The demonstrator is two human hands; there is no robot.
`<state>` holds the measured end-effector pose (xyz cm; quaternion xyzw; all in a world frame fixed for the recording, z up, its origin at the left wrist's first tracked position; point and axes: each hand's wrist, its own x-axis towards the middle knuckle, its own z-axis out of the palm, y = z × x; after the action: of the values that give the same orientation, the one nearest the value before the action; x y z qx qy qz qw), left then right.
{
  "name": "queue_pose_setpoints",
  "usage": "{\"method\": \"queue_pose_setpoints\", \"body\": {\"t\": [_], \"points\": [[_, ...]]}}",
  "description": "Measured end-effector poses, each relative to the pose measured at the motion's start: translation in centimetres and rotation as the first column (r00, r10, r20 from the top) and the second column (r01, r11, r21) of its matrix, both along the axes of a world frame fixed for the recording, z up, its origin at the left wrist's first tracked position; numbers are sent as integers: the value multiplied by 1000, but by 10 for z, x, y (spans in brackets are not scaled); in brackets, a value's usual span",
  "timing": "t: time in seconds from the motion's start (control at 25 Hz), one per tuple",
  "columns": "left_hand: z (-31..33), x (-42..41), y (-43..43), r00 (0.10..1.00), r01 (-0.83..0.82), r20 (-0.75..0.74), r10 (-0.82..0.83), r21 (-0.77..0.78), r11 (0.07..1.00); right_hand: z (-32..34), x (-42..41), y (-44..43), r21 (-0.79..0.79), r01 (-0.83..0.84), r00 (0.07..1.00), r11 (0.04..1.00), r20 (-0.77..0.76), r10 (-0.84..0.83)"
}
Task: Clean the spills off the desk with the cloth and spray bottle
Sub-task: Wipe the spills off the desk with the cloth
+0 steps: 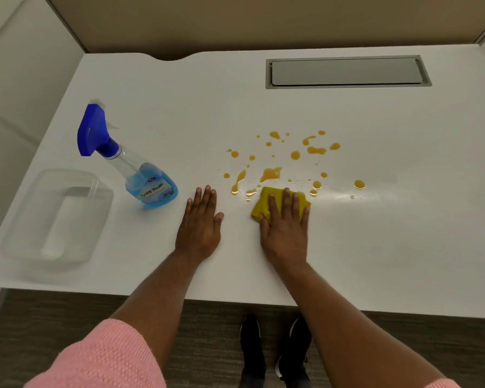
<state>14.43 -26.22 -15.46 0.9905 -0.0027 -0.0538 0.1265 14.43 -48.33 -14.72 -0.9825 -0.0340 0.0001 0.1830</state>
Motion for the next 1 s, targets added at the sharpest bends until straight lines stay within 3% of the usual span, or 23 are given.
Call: {"method": "queue_pose_setpoints", "body": {"t": [0.16, 0.36, 1.0], "points": [[5, 0, 0, 1000, -7, -2, 7, 19, 1000, 3, 3, 46, 56, -212, 977, 976, 5, 212], [9, -9, -8, 996, -86, -7, 86, 3, 996, 1, 8, 42, 5, -280, 960, 960, -7, 280], [7, 55, 10, 996, -86, 26, 86, -1, 996, -4, 96, 71, -10, -353, 935, 936, 21, 353]]}}
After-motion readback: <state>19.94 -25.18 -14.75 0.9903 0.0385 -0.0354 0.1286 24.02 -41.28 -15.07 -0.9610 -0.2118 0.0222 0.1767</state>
